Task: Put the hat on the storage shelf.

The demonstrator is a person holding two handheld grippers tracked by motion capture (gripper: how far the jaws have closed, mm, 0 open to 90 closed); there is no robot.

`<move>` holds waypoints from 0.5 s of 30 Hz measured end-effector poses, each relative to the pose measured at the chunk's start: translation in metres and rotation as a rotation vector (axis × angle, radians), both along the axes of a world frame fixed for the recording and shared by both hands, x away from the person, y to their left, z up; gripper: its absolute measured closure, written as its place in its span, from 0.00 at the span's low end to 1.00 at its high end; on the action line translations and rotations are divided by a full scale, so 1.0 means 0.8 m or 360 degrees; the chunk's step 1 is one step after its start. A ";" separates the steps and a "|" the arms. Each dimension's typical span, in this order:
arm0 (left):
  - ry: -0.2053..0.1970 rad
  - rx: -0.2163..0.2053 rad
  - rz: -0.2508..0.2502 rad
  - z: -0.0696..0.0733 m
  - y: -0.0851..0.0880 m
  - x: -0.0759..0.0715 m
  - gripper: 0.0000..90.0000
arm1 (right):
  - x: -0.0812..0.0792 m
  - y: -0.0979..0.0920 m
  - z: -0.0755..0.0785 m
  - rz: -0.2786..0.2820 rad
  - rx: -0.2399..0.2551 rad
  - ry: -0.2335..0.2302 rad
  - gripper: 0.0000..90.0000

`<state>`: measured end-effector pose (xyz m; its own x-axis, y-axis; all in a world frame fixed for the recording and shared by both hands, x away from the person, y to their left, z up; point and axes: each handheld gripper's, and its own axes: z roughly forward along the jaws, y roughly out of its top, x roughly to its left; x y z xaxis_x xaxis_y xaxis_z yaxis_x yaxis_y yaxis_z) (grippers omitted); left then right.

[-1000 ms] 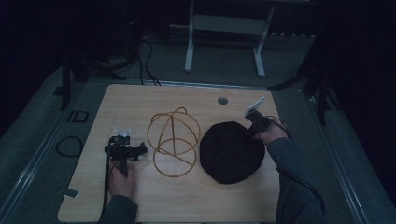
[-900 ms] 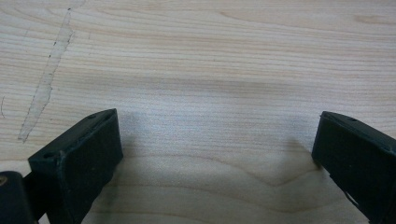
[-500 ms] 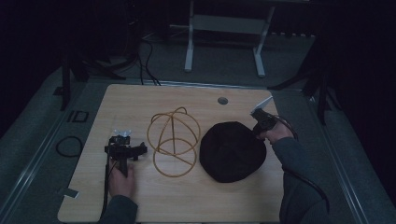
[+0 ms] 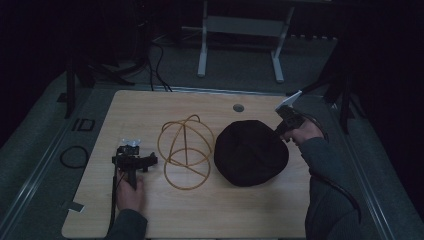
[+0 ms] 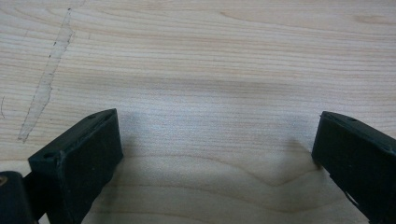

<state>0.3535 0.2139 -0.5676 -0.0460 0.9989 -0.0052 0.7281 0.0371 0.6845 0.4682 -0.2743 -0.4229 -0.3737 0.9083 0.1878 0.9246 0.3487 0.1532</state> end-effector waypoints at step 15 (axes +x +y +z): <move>-0.0002 0.0000 0.0000 0.000 0.000 0.000 0.01 | 0.001 -0.017 0.038 -0.0073 0.0116 -0.0021 0.87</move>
<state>0.3535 0.2139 -0.5677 -0.0461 0.9989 -0.0055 0.7274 0.0374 0.6852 0.4687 -0.2879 -0.3926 -0.3347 0.9087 0.2495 0.9371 0.2932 0.1892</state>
